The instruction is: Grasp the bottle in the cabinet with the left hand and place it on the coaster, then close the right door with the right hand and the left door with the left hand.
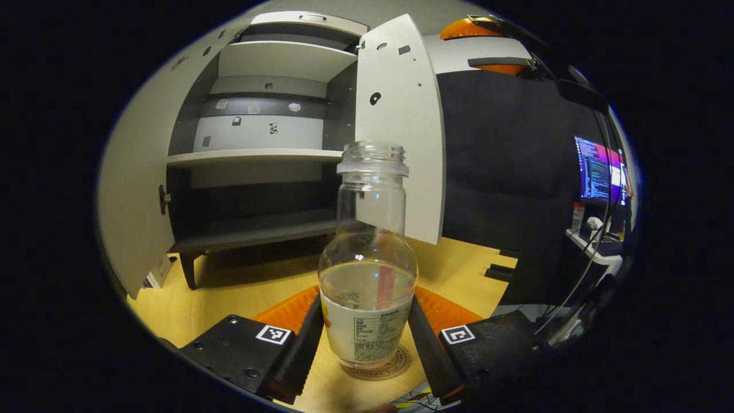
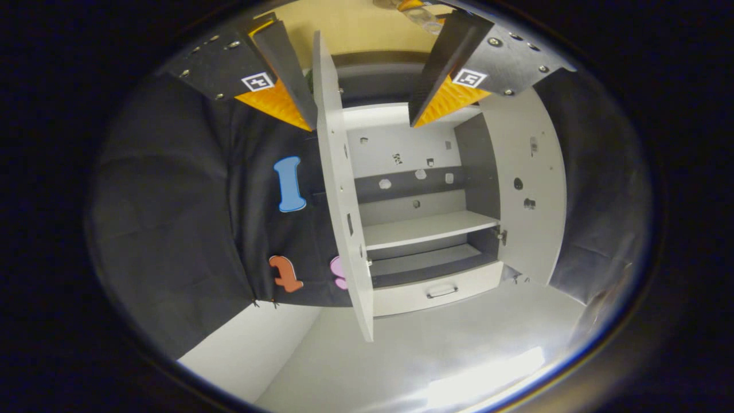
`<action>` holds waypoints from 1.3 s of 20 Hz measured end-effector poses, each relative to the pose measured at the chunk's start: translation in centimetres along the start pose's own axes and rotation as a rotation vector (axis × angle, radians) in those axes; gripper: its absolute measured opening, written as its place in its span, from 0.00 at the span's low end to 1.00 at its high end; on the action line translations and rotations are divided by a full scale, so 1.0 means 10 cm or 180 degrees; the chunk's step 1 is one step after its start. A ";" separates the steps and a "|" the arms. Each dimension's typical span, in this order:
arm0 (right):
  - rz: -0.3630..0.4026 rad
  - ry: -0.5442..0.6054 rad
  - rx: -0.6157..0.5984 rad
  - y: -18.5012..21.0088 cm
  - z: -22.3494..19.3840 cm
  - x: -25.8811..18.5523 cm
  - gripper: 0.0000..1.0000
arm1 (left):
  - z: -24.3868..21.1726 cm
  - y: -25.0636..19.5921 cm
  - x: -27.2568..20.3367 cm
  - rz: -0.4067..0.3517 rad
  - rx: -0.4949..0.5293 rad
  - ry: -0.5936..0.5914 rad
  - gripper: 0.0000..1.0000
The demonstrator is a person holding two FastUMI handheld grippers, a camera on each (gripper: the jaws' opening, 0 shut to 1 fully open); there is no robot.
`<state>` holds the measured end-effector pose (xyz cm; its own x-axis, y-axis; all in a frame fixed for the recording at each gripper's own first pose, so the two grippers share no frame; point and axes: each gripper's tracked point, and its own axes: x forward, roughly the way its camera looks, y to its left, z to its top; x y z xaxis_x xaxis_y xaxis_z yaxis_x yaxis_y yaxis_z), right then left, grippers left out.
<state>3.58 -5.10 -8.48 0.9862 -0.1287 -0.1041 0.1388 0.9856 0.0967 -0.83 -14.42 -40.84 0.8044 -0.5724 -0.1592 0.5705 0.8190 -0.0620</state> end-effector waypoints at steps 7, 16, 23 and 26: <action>-0.0069 0.0027 -0.0201 -0.43 0.18 -0.04 0.97 | -0.33 -0.10 0.12 -0.0140 -0.0119 0.0121 0.81; -0.0230 0.0112 -0.0269 -0.80 0.14 -0.11 0.97 | -0.45 -0.13 0.15 -0.0257 0.0169 0.0204 0.88; -0.0417 0.0145 -0.0141 -1.09 0.15 -0.21 0.97 | 0.25 -0.06 0.01 -0.0250 0.0113 0.0072 0.88; -0.0332 -0.0019 -0.0101 -1.10 0.38 -0.16 0.97 | 0.75 0.05 -0.14 -0.0188 0.0073 -0.0065 0.89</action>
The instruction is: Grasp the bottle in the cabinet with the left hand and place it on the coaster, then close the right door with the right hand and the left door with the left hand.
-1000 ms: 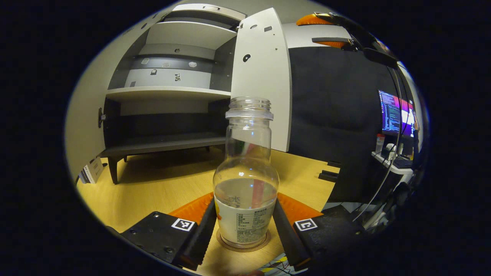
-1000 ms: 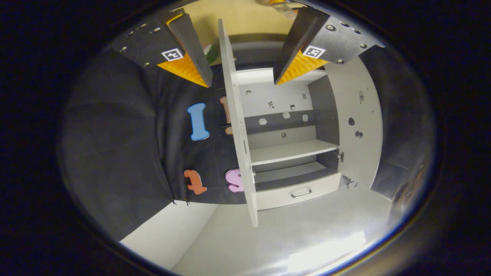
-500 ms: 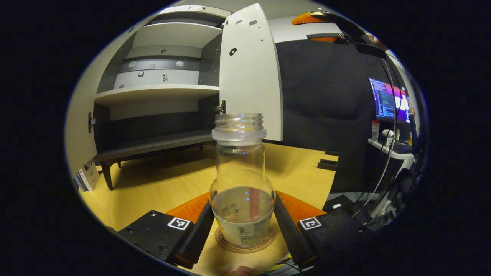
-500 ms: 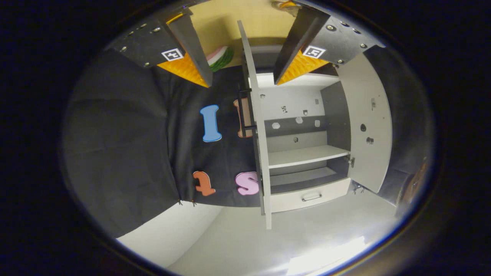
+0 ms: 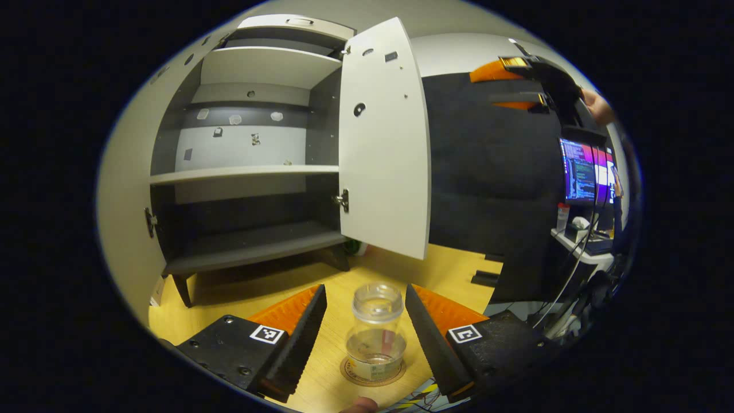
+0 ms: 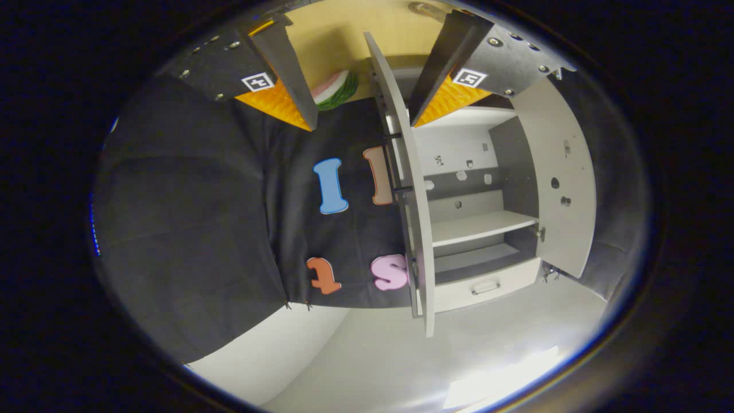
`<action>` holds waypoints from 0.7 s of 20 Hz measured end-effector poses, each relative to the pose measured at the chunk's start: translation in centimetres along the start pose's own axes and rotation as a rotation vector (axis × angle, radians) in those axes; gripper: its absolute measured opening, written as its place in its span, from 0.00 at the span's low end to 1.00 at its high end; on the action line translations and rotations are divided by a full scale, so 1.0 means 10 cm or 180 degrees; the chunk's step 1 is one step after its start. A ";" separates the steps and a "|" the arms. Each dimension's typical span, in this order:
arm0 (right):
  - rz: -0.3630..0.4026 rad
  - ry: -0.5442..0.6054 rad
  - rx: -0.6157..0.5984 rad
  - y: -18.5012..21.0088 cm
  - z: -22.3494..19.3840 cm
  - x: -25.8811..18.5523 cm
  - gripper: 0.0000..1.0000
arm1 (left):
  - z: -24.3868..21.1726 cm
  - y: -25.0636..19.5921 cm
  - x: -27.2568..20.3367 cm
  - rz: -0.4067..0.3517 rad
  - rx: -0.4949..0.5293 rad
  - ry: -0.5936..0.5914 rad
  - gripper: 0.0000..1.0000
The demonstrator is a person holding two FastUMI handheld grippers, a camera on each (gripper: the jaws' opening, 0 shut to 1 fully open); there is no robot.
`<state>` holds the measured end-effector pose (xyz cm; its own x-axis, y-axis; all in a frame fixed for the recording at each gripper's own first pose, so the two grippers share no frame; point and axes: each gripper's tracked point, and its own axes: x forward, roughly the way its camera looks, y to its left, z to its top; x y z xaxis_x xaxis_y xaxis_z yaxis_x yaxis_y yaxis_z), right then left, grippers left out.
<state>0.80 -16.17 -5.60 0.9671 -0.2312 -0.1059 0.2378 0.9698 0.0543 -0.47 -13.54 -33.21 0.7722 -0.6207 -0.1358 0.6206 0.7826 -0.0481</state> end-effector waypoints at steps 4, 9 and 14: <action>-0.0081 -0.0230 0.0019 -0.22 0.56 0.24 0.97 | 0.79 0.26 -0.26 0.0150 0.0074 -0.0223 0.89; -0.0088 -0.0260 0.0187 -0.37 0.76 0.51 0.96 | 1.64 0.63 -0.67 0.0427 -0.0166 -0.0496 0.99; -0.0322 -0.0104 0.0119 -0.62 0.69 0.94 0.93 | 2.25 1.00 -1.16 0.0663 0.0117 -0.0705 0.97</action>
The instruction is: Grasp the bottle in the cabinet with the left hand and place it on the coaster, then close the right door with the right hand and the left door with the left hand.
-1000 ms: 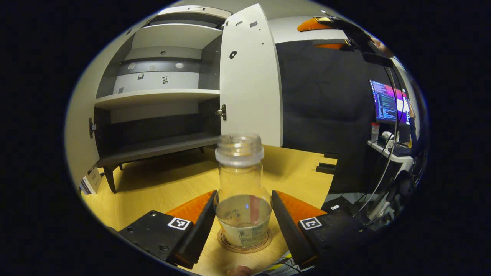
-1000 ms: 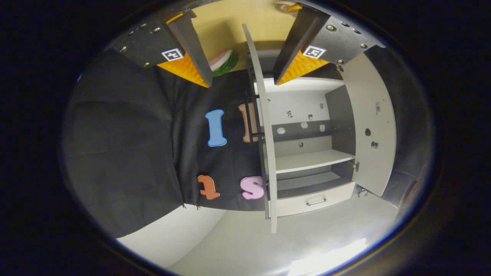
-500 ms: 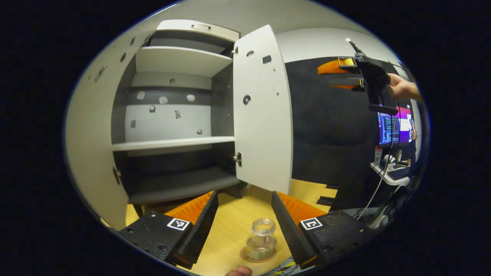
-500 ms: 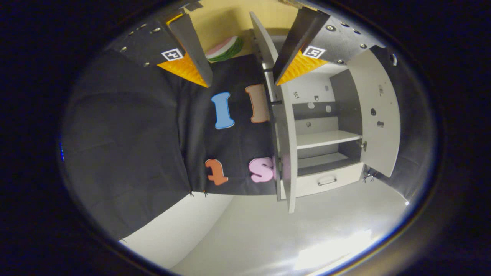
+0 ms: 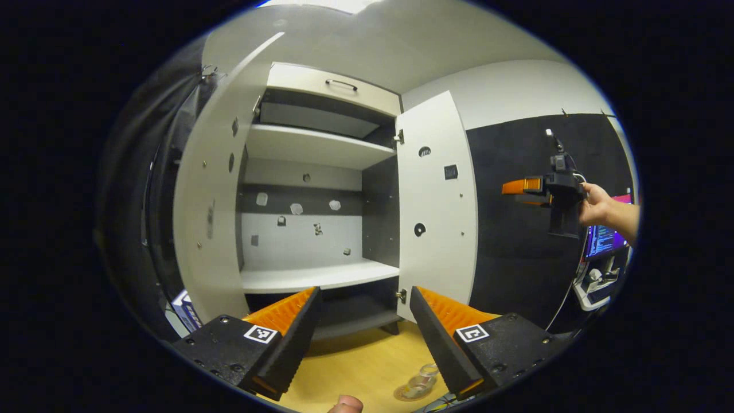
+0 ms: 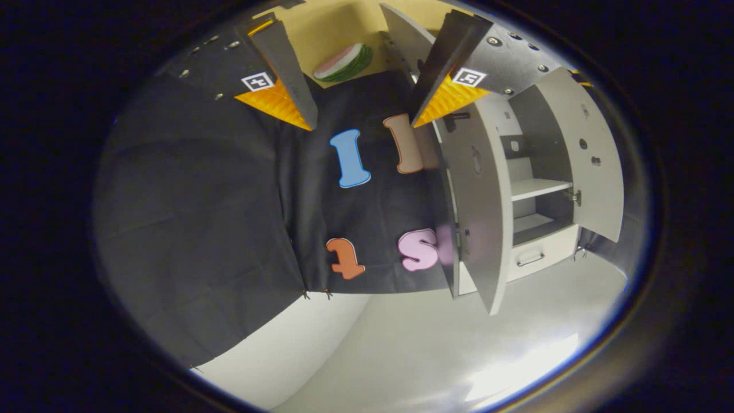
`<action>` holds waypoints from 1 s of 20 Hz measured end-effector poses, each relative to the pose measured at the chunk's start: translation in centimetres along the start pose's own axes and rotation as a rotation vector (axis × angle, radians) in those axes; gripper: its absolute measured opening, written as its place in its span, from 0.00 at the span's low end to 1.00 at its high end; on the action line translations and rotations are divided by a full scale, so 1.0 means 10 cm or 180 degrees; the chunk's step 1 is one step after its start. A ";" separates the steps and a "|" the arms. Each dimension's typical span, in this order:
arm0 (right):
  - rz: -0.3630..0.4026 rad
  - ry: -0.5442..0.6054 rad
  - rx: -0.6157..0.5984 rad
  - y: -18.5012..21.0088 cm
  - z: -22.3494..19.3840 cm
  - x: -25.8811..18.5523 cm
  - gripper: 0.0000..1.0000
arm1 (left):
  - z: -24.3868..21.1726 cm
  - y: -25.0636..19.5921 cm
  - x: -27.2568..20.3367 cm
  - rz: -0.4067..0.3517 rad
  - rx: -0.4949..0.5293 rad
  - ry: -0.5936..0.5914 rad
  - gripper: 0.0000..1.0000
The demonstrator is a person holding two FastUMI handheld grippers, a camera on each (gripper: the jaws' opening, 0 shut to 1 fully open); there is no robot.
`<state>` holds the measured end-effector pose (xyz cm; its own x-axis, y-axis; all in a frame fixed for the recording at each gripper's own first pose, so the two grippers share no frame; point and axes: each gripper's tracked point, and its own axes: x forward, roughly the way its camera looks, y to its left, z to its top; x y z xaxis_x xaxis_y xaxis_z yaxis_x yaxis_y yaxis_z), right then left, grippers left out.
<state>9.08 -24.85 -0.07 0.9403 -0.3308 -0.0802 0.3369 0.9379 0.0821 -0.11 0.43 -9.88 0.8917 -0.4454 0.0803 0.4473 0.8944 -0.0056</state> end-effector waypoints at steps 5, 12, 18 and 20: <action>-0.0198 0.0120 -0.0588 -0.10 -0.16 0.44 0.93 | 0.23 0.18 -0.27 0.0017 -0.0389 0.0017 0.97; -0.0135 0.0258 -0.0606 0.05 -0.29 1.02 0.97 | 0.23 0.54 -0.57 0.0300 -0.0486 0.0079 0.95; 0.0246 0.0249 -0.1025 0.49 -0.55 1.01 0.88 | 0.35 0.56 -0.77 0.0399 -0.0346 -0.0045 0.95; 0.0244 0.0302 -0.0801 0.50 -0.61 0.97 0.90 | 0.31 0.59 -0.84 0.0448 -0.0327 -0.0003 0.92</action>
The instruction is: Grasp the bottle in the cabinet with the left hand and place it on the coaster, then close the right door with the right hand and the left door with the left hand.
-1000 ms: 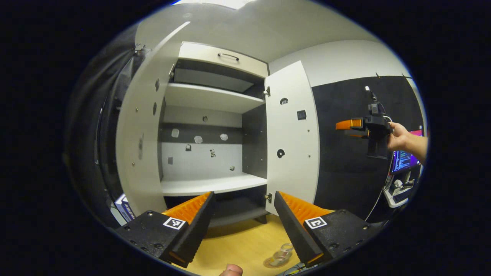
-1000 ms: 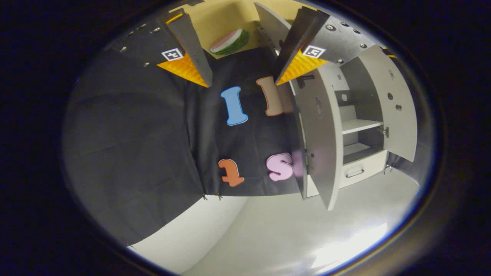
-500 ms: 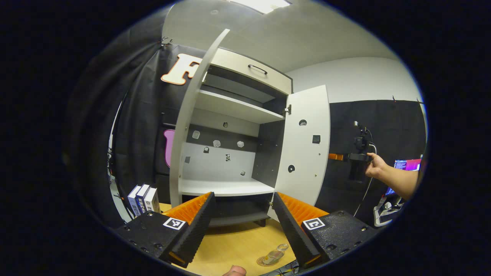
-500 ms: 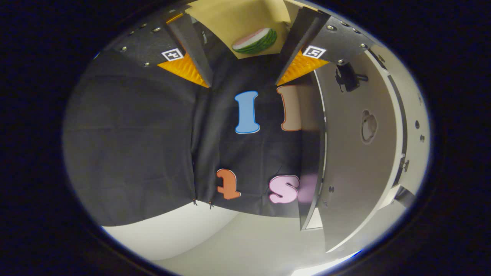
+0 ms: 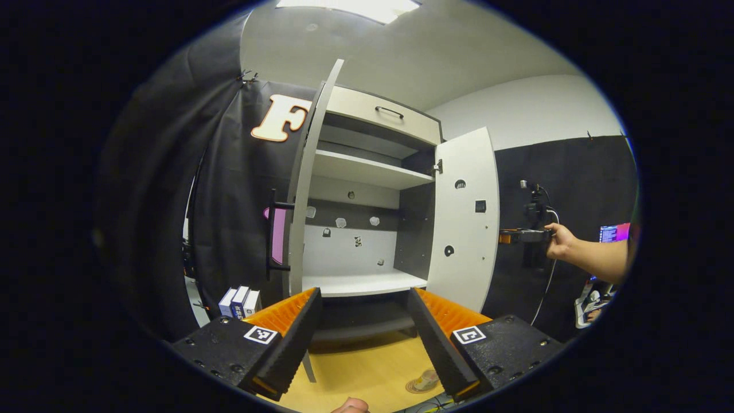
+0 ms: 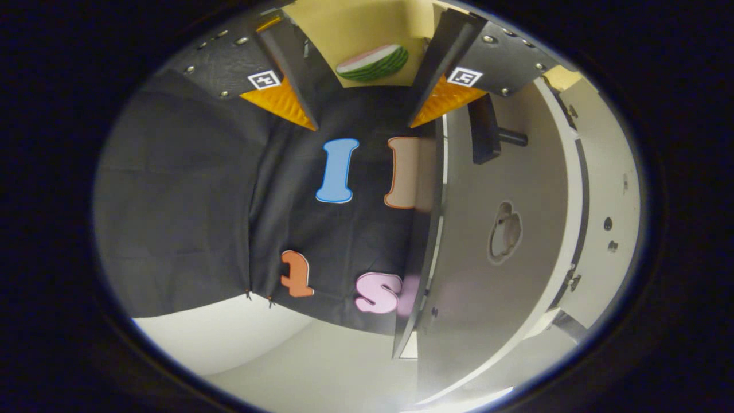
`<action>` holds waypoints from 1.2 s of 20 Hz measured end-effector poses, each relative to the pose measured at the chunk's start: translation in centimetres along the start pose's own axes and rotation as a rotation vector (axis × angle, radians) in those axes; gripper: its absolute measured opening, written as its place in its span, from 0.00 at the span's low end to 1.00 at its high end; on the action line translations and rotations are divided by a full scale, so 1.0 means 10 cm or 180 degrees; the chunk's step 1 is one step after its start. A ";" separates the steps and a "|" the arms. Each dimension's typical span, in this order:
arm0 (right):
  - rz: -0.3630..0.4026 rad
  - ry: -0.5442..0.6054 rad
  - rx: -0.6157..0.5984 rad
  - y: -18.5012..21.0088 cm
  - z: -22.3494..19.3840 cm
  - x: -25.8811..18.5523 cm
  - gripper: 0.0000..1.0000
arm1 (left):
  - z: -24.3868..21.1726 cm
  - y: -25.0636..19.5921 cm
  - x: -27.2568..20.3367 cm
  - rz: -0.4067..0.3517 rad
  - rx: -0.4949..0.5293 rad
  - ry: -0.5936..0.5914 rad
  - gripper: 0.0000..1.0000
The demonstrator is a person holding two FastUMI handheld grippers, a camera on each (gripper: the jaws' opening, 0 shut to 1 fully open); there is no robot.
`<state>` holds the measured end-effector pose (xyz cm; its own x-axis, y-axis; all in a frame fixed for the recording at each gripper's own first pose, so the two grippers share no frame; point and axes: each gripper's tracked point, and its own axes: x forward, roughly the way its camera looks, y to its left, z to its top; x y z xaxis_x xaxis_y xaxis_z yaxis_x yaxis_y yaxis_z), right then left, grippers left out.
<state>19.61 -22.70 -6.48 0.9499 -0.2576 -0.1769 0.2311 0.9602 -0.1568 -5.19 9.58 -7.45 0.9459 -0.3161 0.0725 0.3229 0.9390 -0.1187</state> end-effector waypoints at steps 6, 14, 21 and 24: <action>0.0073 -0.0069 0.0078 0.23 0.02 -0.09 0.88 | 0.00 0.06 -0.13 0.0114 -0.0070 0.0144 0.95; 0.0178 -0.0047 0.0108 0.48 0.01 -0.12 0.85 | 0.00 0.14 -0.11 0.0198 0.0076 0.0163 0.95; 0.0282 -0.0062 0.0139 0.74 0.03 -0.15 0.85 | -0.02 0.28 -0.17 0.0305 0.0063 0.0161 0.95; 0.0338 -0.0073 0.0098 0.90 0.04 -0.15 0.85 | -0.04 0.38 -0.21 0.0386 0.0062 0.0159 0.95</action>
<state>20.37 -13.64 -7.21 0.9739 -0.1519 -0.1685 0.1349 0.9849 -0.1083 -5.92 13.71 -8.45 0.9785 -0.2060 0.0092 0.2058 0.9730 -0.1044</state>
